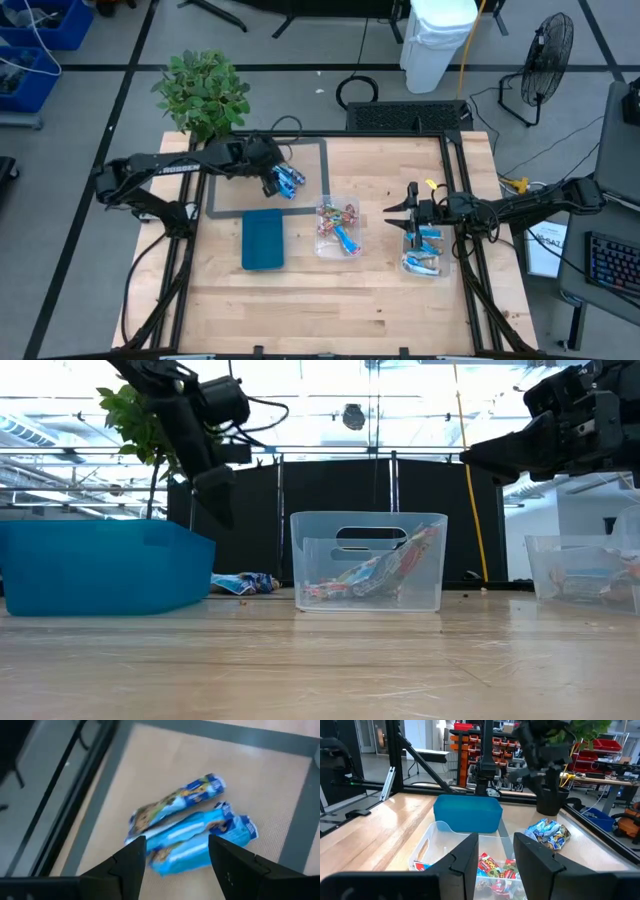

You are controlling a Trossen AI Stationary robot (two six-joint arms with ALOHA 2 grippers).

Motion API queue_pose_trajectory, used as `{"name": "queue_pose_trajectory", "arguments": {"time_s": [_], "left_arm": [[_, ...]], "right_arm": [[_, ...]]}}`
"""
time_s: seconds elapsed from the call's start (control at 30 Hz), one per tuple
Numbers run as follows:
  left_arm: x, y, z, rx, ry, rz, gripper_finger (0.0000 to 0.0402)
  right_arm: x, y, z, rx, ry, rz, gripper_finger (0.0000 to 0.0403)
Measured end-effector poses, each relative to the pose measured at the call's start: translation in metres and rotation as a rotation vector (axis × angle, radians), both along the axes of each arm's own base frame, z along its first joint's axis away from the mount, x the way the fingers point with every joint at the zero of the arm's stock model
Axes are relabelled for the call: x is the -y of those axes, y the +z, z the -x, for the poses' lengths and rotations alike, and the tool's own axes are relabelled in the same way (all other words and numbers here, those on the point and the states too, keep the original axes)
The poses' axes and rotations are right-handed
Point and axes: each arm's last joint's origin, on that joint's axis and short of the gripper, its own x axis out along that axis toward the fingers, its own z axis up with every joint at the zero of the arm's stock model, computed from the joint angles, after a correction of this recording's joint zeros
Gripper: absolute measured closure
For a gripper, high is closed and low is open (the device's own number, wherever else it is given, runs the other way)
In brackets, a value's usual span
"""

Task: Pick and place Granola Bars by type
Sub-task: Put the blue granola bar into the blue bin

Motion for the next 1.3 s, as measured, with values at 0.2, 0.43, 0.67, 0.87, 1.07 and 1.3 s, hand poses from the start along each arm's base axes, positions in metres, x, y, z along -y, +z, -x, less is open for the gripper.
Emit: {"name": "queue_pose_trajectory", "arguments": {"time_s": [0.2, 0.43, 0.67, 0.87, 1.07, 1.3], "left_arm": [[0.005, -0.027, -0.021, -0.091, -0.154, -0.022, 0.0165], [0.008, -0.049, -0.035, -0.138, -0.204, -0.018, 0.0149], [0.005, -0.061, -0.043, -0.14, -0.234, -0.036, 0.0149], [0.004, -0.07, -0.045, -0.163, -0.238, -0.015, 0.0149], [0.004, -0.072, -0.046, -0.157, -0.248, 0.001, 0.0149], [0.004, -0.072, -0.046, -0.151, -0.232, 0.009, 0.0149]], "right_arm": [[0.0, 0.002, 0.0, 0.017, -0.002, 0.009, 0.0289], [0.0, 0.002, 0.0, 0.021, -0.003, 0.01, 0.0289], [0.0, 0.002, 0.0, 0.021, -0.003, 0.012, 0.0289], [0.0, 0.002, 0.0, 0.021, -0.002, 0.012, 0.0289], [0.0, 0.002, 0.0, 0.021, -0.002, 0.012, 0.0289], [0.0, 0.002, 0.0, 0.021, -0.002, 0.01, 0.0289]]}}
